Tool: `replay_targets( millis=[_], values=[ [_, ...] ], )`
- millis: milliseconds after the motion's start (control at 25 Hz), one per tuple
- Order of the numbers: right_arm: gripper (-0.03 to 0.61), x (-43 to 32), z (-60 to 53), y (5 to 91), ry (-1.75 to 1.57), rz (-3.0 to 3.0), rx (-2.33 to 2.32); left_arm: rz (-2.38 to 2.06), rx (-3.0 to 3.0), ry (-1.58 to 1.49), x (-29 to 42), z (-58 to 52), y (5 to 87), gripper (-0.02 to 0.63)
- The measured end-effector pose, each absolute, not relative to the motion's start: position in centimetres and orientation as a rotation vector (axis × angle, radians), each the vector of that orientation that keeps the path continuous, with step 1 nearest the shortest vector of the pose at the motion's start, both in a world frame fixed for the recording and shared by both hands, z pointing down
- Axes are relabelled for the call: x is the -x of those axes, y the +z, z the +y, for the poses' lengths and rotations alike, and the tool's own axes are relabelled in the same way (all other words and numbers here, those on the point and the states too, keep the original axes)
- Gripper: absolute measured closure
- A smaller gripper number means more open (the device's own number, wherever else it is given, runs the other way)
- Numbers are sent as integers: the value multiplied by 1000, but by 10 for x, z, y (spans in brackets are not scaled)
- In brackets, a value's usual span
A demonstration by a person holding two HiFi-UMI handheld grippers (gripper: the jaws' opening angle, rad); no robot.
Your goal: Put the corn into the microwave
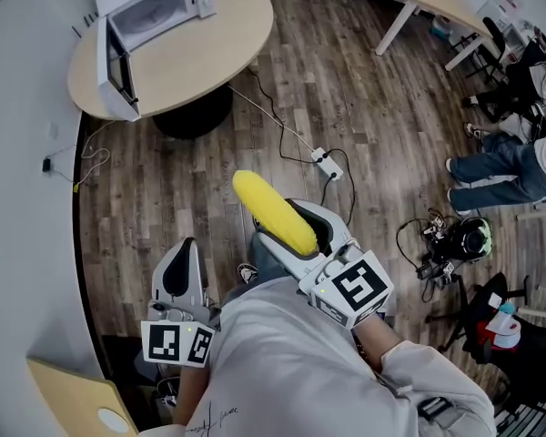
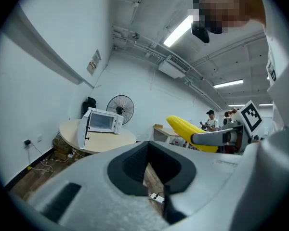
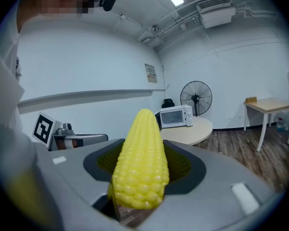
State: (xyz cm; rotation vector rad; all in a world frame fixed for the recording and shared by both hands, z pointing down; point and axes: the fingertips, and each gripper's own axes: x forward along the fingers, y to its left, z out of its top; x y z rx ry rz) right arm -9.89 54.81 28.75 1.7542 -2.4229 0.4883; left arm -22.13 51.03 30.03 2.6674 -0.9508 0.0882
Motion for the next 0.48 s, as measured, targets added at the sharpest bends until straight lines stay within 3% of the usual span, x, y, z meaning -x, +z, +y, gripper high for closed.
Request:
replay_targets(
  millis=[480],
  values=[
    [314, 71, 489, 290, 434, -2435, -1708, -990, -2654, 122, 192, 457, 302, 614]
  ],
)
